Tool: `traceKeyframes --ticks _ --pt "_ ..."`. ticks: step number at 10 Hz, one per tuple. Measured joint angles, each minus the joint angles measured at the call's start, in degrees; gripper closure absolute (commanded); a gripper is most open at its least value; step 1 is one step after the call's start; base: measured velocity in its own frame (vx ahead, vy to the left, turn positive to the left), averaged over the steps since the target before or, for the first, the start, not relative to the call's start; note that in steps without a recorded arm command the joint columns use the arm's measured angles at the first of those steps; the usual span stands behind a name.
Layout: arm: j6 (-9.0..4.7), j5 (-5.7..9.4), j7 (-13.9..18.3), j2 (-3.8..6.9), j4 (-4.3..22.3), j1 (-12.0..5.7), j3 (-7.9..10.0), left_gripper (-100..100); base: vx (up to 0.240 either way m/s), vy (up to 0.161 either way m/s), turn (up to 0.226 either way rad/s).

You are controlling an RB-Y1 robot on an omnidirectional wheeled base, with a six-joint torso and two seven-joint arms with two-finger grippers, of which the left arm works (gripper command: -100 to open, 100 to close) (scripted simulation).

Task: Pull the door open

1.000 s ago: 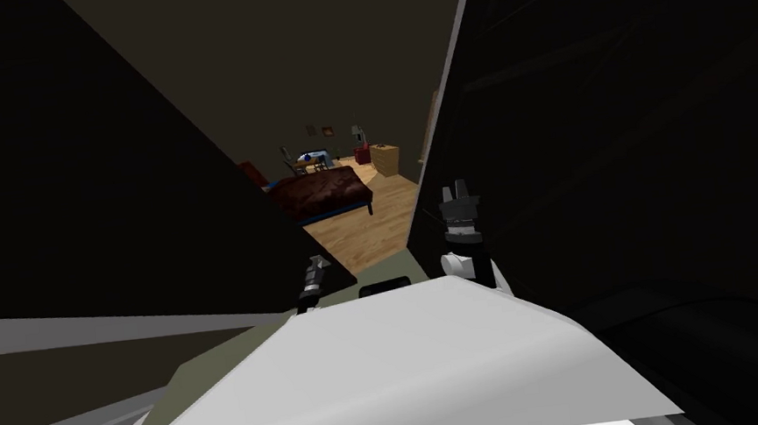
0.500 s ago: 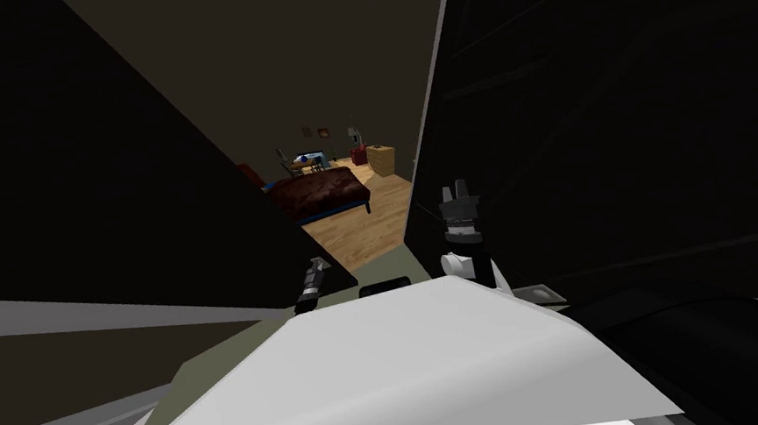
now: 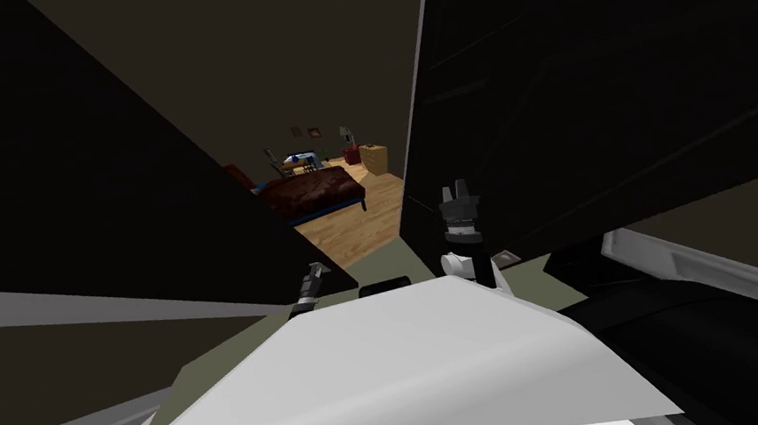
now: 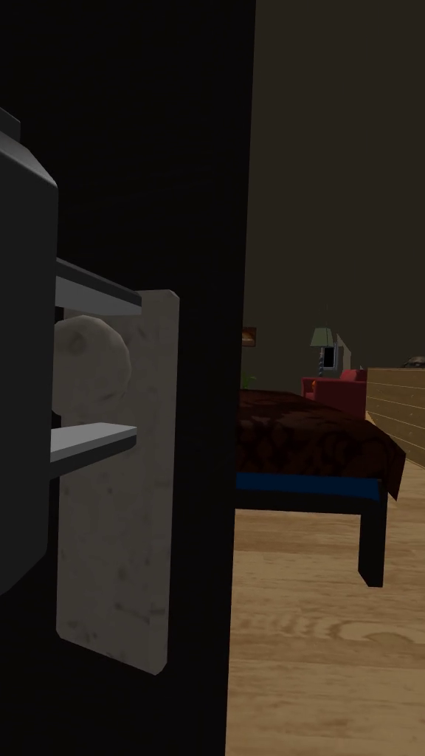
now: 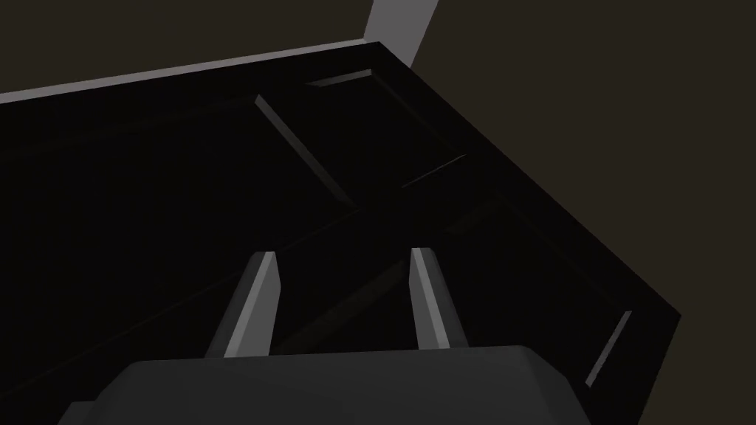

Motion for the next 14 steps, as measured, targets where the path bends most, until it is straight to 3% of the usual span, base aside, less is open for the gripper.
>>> traceKeyframes --ticks 1,3,4,9,11,13,14 --pt "-0.86 -0.25 0.63 0.60 -0.31 1.05 -0.54 100 -0.096 0.028 -0.019" --pt "-1.67 -0.40 0.90 0.84 -0.01 1.82 -0.87 100 -0.190 0.064 -0.193" --pt "-2.95 -0.50 1.31 1.26 0.84 1.73 -1.12 100 -0.243 0.104 -0.191" --pt "-7.09 -1.00 2.95 3.28 0.98 4.50 -2.31 100 -0.202 0.062 -0.140" --pt "-8.93 -1.13 3.36 3.76 2.61 4.49 -2.59 100 -0.120 0.032 -0.053" --pt "-8.65 -1.52 3.40 3.46 2.72 4.23 -2.63 100 -0.187 0.061 -0.095" --pt "-8.26 -1.82 3.32 3.14 2.86 3.29 -2.45 100 -0.242 0.066 -0.100"
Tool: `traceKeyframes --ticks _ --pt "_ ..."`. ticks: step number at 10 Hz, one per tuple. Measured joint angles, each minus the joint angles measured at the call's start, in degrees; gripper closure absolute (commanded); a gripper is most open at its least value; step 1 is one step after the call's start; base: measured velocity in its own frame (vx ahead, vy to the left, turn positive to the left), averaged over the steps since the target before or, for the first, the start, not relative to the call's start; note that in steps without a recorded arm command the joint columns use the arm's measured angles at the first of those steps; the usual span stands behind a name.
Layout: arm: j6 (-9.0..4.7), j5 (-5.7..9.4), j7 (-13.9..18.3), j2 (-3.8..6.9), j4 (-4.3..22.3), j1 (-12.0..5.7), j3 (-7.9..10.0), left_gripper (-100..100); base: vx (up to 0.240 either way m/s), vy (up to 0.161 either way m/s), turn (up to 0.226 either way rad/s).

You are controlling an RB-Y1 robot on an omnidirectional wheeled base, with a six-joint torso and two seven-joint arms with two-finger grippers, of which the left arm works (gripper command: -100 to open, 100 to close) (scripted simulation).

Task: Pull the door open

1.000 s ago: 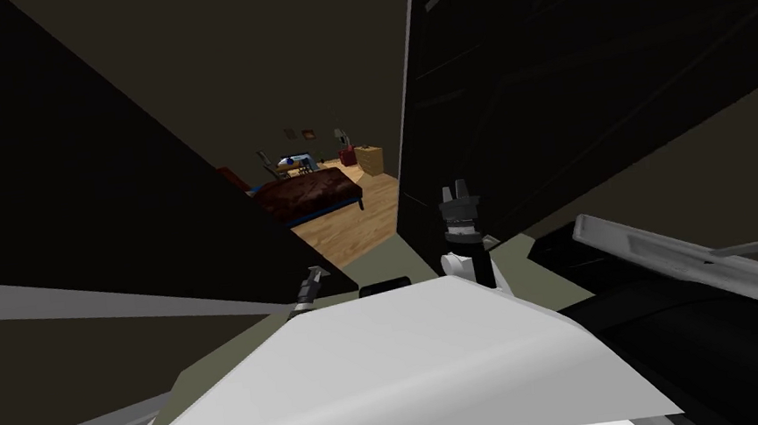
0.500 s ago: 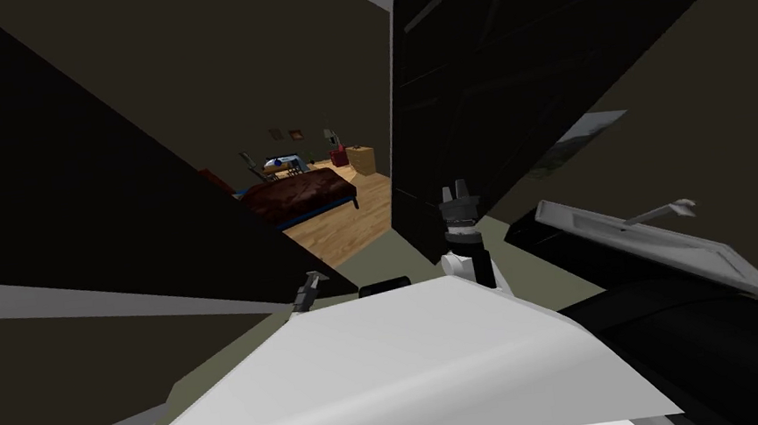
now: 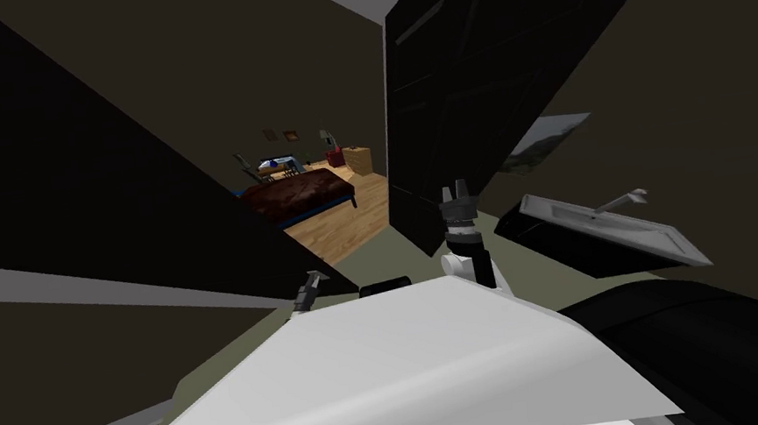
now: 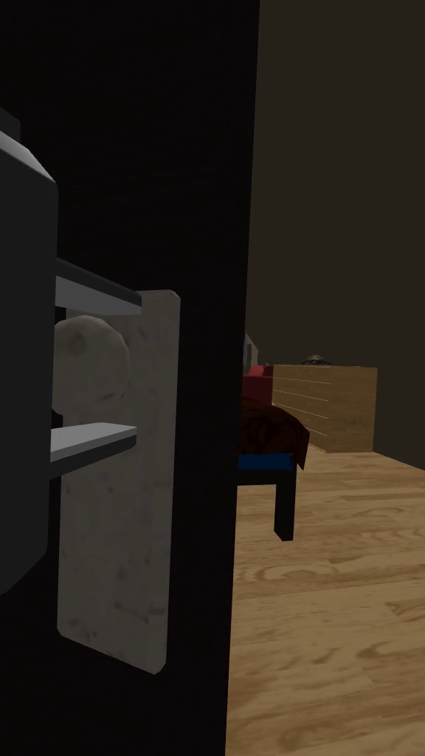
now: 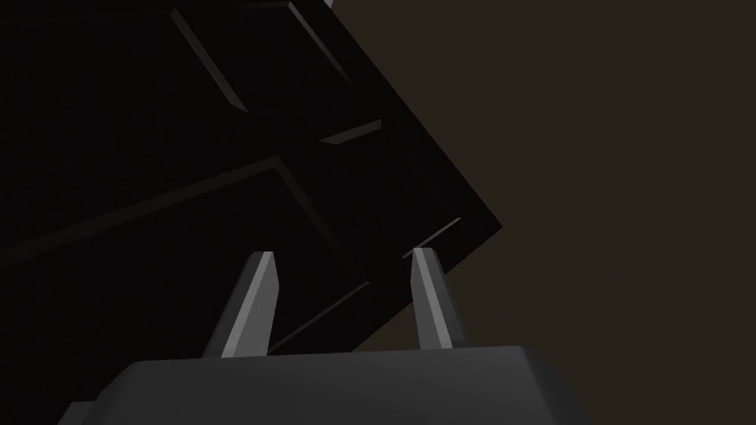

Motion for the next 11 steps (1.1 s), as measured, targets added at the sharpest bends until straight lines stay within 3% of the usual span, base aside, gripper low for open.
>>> traceKeyframes --ticks 3,8,9,11 --pt "2.40 -1.15 -0.12 -0.72 -1.21 -1.43 0.50 100 -0.247 0.084 -0.076" --pt "4.85 -3.07 -0.33 -2.33 -0.56 -4.53 0.79 100 -0.167 0.067 -0.068" --pt "5.58 -3.28 -0.43 -2.56 -1.42 -4.44 0.87 100 -0.154 0.068 -0.072" --pt "8.32 -4.11 -0.57 -3.21 -4.60 -4.29 0.99 100 -0.152 0.081 -0.074"
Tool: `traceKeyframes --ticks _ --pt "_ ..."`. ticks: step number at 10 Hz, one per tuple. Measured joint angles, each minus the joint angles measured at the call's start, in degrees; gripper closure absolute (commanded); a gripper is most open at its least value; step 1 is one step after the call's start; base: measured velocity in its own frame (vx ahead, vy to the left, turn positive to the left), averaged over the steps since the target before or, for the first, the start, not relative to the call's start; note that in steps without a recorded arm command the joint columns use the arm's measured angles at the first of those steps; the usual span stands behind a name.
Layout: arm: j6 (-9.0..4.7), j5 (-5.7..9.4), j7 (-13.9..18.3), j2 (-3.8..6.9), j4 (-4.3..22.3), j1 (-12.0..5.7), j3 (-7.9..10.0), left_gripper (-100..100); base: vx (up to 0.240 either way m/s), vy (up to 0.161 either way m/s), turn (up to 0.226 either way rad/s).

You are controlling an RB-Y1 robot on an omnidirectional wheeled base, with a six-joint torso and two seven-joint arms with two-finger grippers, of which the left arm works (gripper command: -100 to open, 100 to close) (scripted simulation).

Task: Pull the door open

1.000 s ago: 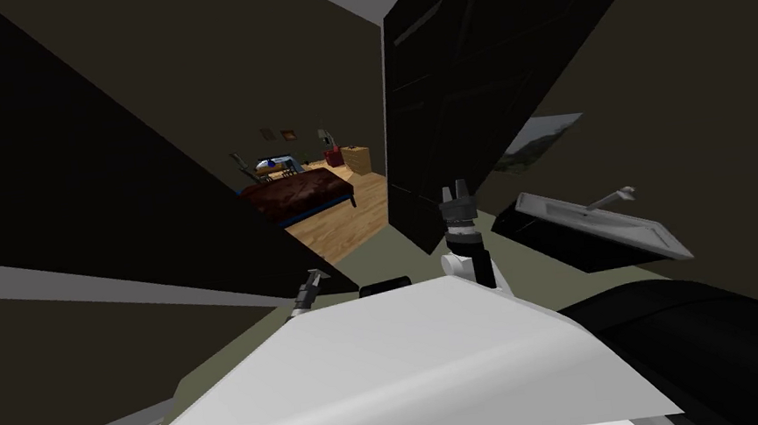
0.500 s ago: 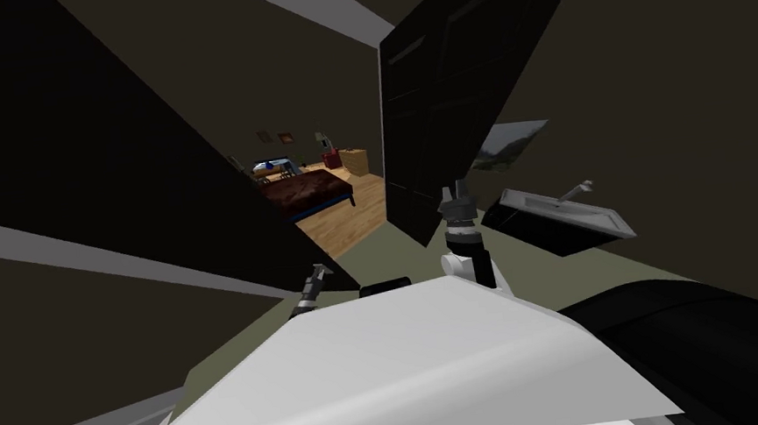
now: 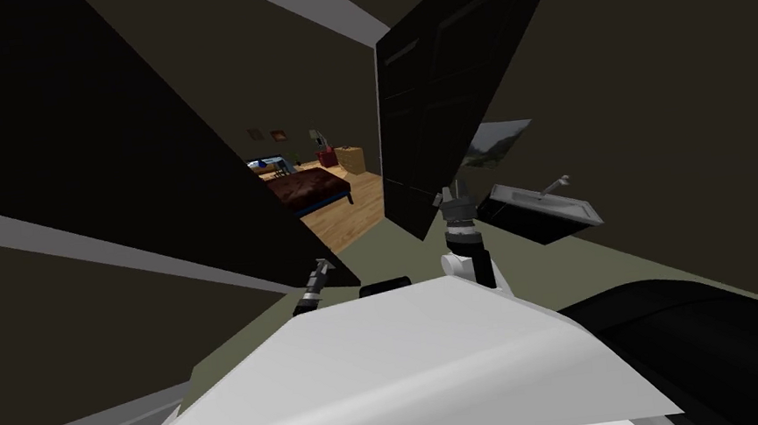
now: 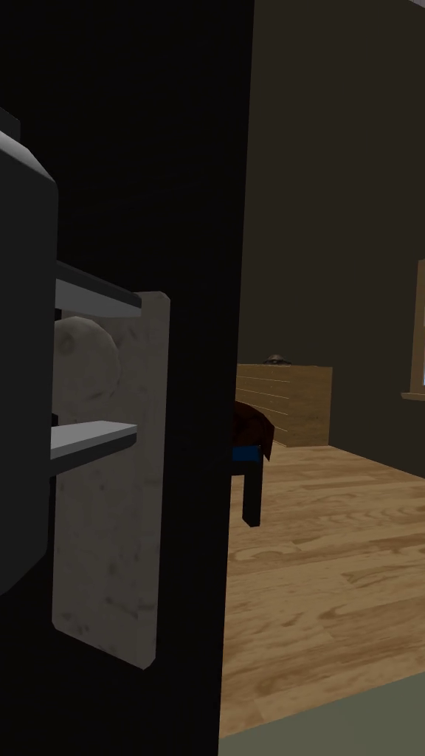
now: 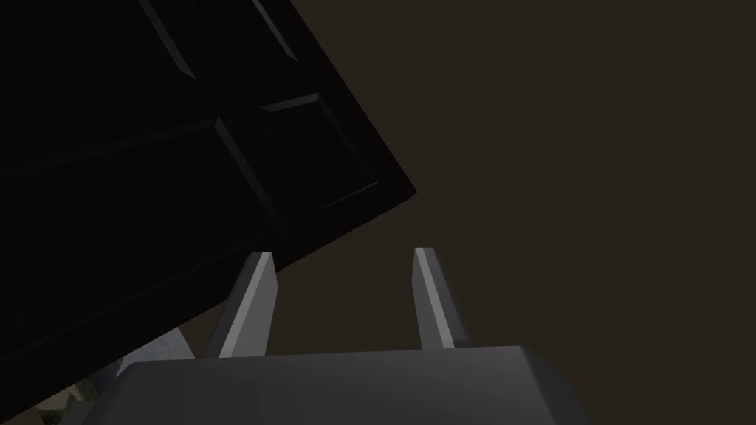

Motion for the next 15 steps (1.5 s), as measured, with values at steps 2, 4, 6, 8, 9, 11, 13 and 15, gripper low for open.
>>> traceKeyframes --ticks 2,4,6,8,9,11,13,15 --pt "0.09 -0.73 -0.04 -0.76 1.81 -1.83 -0.16 100 -0.132 0.117 -0.079" --pt "1.55 -1.62 0.09 -1.42 0.52 -2.14 -0.42 100 -0.121 0.129 -0.079" --pt "2.03 -2.13 0.02 -2.01 0.68 -2.72 -0.71 100 -0.066 0.021 -0.127" --pt "0.55 -1.75 0.45 -1.09 2.15 -2.99 -0.11 100 -0.188 0.004 -0.259" --pt "-0.03 -1.64 0.81 -0.63 2.23 -2.69 0.00 100 -0.205 0.042 -0.205" --pt "-1.52 -1.34 1.21 -0.12 3.59 -2.28 0.36 -100 -0.244 0.009 0.184" --pt "-2.31 -0.77 1.30 0.46 3.73 -1.20 1.17 -100 -0.212 0.029 0.092" --pt "-2.48 -0.29 1.04 0.24 5.04 -1.87 1.81 -100 0.199 -0.007 -0.223"
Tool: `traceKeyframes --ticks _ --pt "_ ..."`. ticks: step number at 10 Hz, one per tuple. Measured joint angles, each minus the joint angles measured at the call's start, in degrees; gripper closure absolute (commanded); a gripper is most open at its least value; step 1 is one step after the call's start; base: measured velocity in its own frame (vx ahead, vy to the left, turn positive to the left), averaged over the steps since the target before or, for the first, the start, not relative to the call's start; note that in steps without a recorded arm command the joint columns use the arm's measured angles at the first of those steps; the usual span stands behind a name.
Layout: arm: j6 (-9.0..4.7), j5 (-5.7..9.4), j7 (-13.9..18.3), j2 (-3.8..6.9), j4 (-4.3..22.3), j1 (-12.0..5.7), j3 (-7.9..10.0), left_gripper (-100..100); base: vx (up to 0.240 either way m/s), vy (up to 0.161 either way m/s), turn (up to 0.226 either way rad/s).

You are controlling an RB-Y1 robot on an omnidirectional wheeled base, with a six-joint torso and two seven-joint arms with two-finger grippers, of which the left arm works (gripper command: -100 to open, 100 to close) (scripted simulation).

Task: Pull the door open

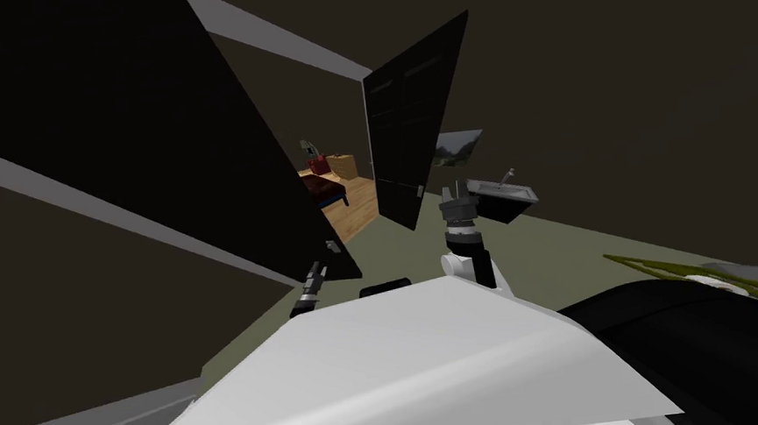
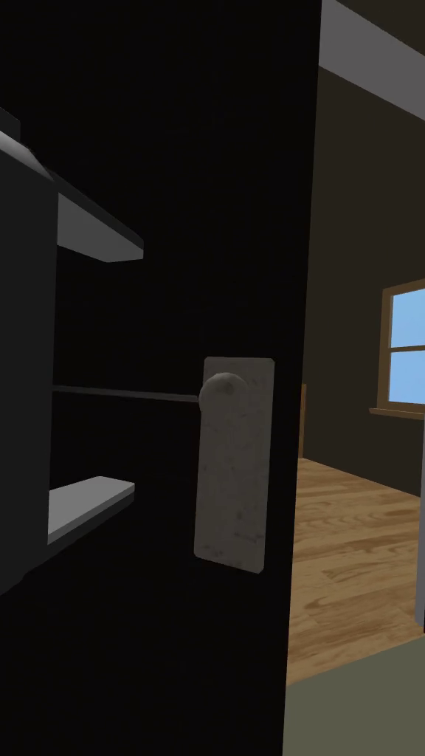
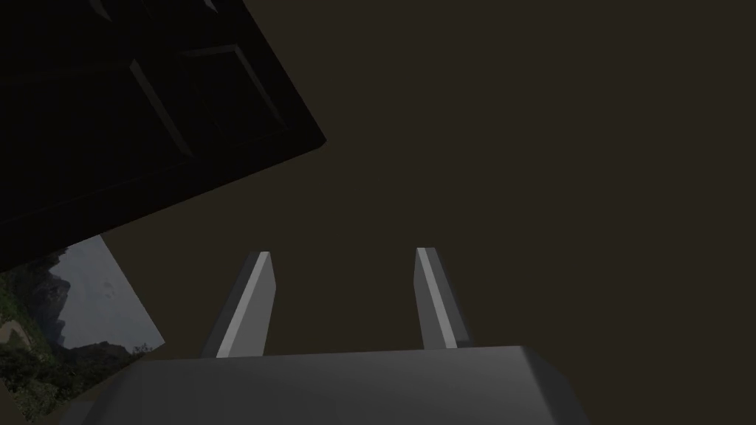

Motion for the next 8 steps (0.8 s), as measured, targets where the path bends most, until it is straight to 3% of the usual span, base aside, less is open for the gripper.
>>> traceKeyframes --ticks 4,5,8 --pt "0.79 1.49 -1.12 -0.74 1.31 -1.19 1.99 -100 0.209 -0.029 -0.106" --pt "0.71 1.53 -1.18 -0.79 1.29 -1.09 2.02 100 -0.022 -0.004 0.006" --pt "0.86 1.48 -1.13 -0.75 1.23 -1.41 1.99 100 -0.028 0.006 -0.012"
